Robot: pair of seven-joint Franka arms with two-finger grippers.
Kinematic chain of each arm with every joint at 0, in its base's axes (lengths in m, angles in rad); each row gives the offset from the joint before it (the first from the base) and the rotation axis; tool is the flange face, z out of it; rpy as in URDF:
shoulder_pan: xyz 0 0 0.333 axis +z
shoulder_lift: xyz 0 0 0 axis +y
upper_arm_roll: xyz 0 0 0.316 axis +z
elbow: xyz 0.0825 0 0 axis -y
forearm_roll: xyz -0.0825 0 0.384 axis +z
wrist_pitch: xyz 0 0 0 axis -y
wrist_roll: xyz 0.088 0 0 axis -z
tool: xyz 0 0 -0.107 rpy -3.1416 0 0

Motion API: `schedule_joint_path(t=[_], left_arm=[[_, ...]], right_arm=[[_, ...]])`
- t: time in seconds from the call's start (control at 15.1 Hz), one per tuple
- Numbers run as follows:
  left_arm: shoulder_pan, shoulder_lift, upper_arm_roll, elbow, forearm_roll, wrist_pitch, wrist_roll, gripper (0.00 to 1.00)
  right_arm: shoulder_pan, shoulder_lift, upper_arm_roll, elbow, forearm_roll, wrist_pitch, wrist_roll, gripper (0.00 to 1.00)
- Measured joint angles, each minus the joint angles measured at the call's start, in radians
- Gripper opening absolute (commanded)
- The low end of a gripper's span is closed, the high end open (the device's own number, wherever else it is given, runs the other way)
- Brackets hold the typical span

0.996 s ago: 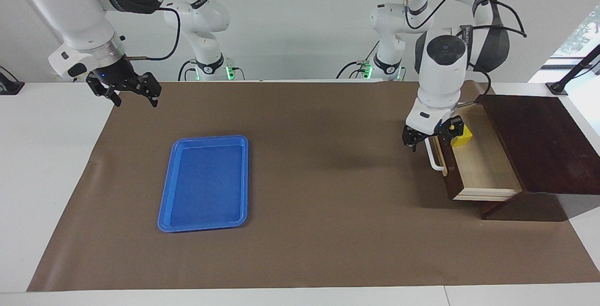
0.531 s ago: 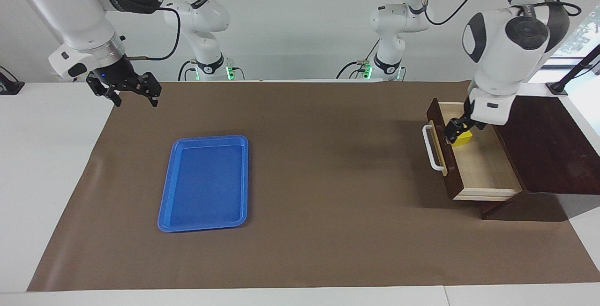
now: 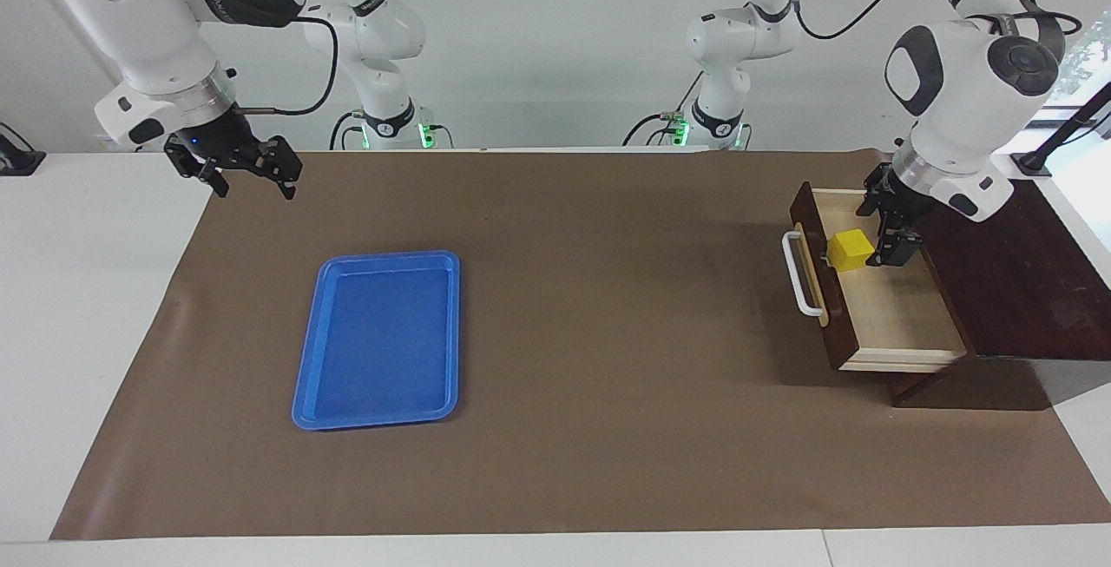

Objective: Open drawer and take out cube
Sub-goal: 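Grasp the yellow cube with the left gripper while the right gripper advances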

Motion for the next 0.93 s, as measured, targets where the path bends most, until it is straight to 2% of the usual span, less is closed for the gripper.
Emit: schedule_joint_path(t=[0.27, 0.66, 0.93], left_arm=[[0.072, -0.041, 0.002, -0.094, -0.006, 0.099, -0.095, 1.0], [0.06, -0.046, -0.016, -0.151, -0.006, 0.124, -0.236, 1.0], [0.035, -0.046, -0.019, -0.157, -0.007, 0.139, -0.257, 1.0]], right_arm=[[0.005, -0.025, 0.004, -0.055, 0.021, 0.0, 0.087, 1.0], [0.022, -0.062, 0.006, -0.139, 0.083, 0.029, 0.257, 1.0], [0.025, -0.065, 0.005, -0.157, 0.123, 0.033, 0.366, 1.0]])
